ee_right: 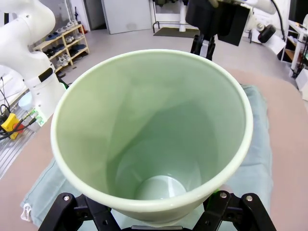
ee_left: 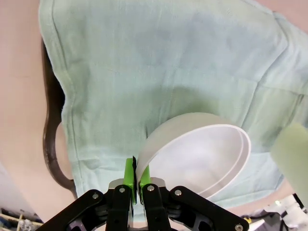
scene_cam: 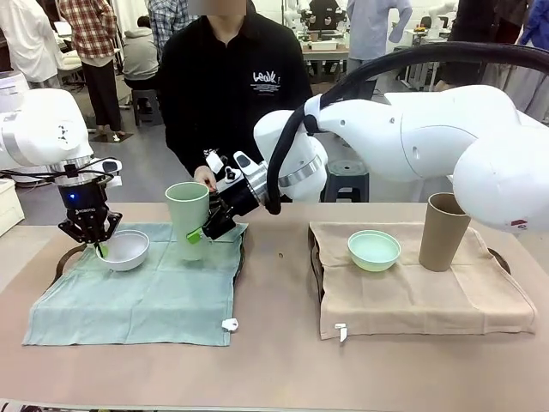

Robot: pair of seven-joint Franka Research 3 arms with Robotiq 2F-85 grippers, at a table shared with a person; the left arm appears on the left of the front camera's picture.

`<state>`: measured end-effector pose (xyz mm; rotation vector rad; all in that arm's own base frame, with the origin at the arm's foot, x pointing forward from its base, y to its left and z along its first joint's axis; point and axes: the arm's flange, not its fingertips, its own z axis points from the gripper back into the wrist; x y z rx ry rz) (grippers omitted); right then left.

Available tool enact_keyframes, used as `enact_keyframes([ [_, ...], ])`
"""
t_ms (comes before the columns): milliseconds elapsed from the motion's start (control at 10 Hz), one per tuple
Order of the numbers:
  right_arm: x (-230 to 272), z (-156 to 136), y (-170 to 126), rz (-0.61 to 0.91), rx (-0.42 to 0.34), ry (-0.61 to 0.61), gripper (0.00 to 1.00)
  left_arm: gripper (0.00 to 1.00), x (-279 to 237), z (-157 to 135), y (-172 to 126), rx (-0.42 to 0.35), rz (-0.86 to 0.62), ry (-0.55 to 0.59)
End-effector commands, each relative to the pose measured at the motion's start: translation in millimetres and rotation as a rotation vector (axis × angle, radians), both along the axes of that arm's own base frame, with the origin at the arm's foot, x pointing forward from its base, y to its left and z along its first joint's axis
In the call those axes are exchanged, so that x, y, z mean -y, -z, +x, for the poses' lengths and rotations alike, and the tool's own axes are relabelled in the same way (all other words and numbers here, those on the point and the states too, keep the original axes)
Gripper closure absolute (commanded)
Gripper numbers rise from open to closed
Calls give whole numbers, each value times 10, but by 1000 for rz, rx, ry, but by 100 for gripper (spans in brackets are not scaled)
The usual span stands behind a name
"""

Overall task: Set up a tray with a mat and arrange the tableware.
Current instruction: Place the Picnic Bowl and Reusable plastic cup back onto the Handle tray in front of the human's position.

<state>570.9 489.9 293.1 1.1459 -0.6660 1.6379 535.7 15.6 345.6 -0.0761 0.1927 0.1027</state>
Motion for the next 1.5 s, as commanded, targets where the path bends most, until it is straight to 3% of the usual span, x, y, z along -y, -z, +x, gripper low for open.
enact_keyframes([
  [0,-64,72,42,6,-41,0,17,96,10,13,37,39,8,20],
  [500,-51,113,204,-16,-47,-3,17,96,8,-21,34,40,-2,36],
  [600,-51,99,191,-15,-40,-2,0,36,2,-30,23,38,0,44],
  [700,-50,69,146,-43,-23,6,0,36,4,-41,9,47,9,52],
  [800,-47,30,80,-119,-17,32,0,0,3,-49,-11,46,13,57],
  [900,-29,-24,-12,-253,17,56,0,72,-12,-61,-32,42,13,60],
  [1000,1,-84,-134,-318,63,66,0,0,-41,-76,-63,40,13,60],
  [1100,52,-145,-263,-348,91,79,0,52,-74,-92,-86,40,14,59],
  [1200,115,-224,-369,-382,98,89,0,0,-130,-146,-119,38,11,56],
  [1300,198,-254,-458,-397,108,110,0,32,-171,-167,-149,45,9,58],
  [1400,266,-291,-541,-401,111,123,0,0,-213,-209,-191,48,6,68],
])
